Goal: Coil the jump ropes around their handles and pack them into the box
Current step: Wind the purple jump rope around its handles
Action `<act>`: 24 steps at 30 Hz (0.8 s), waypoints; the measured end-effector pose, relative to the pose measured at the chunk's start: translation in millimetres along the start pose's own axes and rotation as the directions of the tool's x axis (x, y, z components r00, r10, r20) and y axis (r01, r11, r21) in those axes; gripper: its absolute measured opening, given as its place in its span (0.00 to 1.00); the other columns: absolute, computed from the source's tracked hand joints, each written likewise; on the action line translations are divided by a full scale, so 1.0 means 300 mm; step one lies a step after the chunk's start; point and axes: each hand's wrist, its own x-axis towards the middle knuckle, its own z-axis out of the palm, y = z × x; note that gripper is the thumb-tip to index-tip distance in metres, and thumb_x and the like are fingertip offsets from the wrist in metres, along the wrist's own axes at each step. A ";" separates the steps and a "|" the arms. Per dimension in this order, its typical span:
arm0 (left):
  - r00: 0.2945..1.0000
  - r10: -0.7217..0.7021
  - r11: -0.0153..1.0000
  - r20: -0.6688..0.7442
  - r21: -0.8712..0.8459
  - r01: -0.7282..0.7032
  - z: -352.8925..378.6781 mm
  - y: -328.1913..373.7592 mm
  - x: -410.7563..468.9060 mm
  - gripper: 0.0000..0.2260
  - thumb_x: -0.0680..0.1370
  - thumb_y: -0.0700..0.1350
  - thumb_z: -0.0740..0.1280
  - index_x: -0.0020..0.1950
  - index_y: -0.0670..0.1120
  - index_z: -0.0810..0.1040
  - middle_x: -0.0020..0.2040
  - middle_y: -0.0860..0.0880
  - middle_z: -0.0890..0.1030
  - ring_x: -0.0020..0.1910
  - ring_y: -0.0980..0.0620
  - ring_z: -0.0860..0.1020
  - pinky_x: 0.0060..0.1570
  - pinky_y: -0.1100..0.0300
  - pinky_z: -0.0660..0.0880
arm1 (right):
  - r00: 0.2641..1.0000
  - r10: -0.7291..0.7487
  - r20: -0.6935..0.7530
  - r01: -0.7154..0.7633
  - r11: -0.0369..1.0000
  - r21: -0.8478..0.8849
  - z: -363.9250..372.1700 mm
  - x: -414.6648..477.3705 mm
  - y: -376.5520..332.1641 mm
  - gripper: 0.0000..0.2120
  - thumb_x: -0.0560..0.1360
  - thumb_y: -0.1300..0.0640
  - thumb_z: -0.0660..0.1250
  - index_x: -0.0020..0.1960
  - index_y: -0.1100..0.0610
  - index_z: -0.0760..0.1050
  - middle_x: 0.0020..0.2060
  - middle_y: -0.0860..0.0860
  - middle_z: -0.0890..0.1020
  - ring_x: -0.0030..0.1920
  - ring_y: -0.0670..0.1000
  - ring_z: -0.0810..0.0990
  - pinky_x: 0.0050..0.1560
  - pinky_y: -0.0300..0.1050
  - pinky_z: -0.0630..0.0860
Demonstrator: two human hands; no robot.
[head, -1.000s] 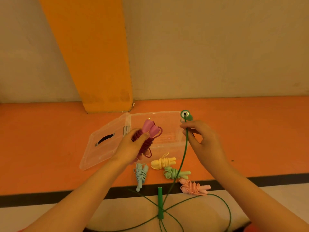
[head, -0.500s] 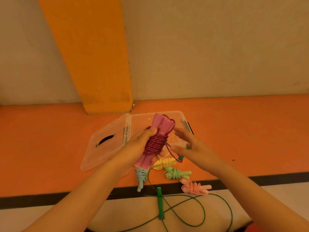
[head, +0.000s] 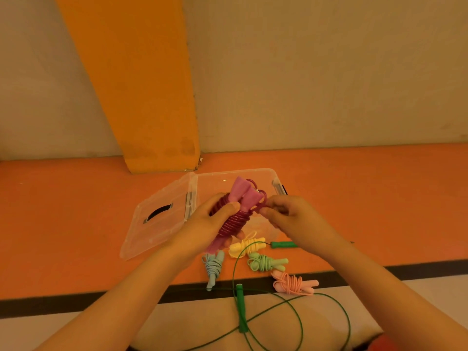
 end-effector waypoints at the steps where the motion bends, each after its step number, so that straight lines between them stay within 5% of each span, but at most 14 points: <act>1: 0.999 0.019 1.000 -0.037 0.007 -0.019 0.008 0.000 0.001 0.09 0.81 0.46 0.61 0.59 0.45 0.73 0.36 0.40 0.82 0.25 0.50 0.74 0.24 0.63 0.68 | 1.000 -0.015 -0.013 0.015 1.000 -0.023 0.001 0.001 0.003 0.07 0.79 0.57 0.62 0.47 0.57 0.78 0.29 0.49 0.71 0.28 0.43 0.66 0.32 0.40 0.63; 6: 0.983 0.124 0.990 -0.133 0.082 -0.114 0.052 -0.009 0.002 0.10 0.81 0.45 0.62 0.61 0.46 0.73 0.40 0.44 0.81 0.23 0.57 0.76 0.23 0.64 0.69 | 0.997 -0.037 -0.066 0.032 0.996 -0.088 0.036 0.005 0.012 0.11 0.80 0.52 0.61 0.45 0.56 0.78 0.25 0.46 0.67 0.26 0.43 0.65 0.29 0.38 0.58; 10: 0.967 0.217 0.971 -0.136 0.128 -0.200 0.057 -0.026 0.010 0.11 0.80 0.45 0.64 0.61 0.55 0.72 0.47 0.44 0.82 0.34 0.50 0.82 0.27 0.64 0.71 | 0.987 0.002 -0.158 0.003 0.999 0.032 0.041 0.001 -0.015 0.19 0.81 0.54 0.58 0.32 0.46 0.68 0.19 0.40 0.71 0.25 0.37 0.70 0.29 0.34 0.61; 16: 0.942 0.326 0.941 -0.078 0.119 -0.316 0.053 -0.028 0.000 0.23 0.76 0.49 0.66 0.71 0.55 0.67 0.54 0.48 0.80 0.41 0.48 0.84 0.32 0.64 0.75 | 0.986 -0.031 -0.162 0.048 0.994 0.099 0.018 -0.014 -0.049 0.21 0.81 0.56 0.58 0.29 0.44 0.65 0.18 0.35 0.71 0.26 0.34 0.72 0.32 0.30 0.65; 21: 0.943 0.327 0.939 -0.060 0.132 -0.317 0.050 -0.022 -0.004 0.23 0.75 0.52 0.65 0.69 0.52 0.69 0.52 0.48 0.81 0.41 0.49 0.84 0.31 0.62 0.75 | 0.988 0.003 -0.153 0.015 0.993 0.116 0.022 -0.007 -0.035 0.28 0.80 0.51 0.57 0.21 0.46 0.70 0.19 0.44 0.66 0.23 0.41 0.66 0.29 0.34 0.62; 24: 0.945 0.320 0.941 -0.065 0.140 -0.309 0.050 -0.024 -0.004 0.17 0.77 0.48 0.65 0.65 0.49 0.70 0.48 0.45 0.82 0.37 0.53 0.83 0.30 0.64 0.73 | 0.992 0.036 -0.119 -0.024 0.995 0.101 0.025 -0.001 -0.026 0.27 0.80 0.48 0.57 0.22 0.38 0.72 0.22 0.47 0.63 0.23 0.43 0.63 0.27 0.36 0.60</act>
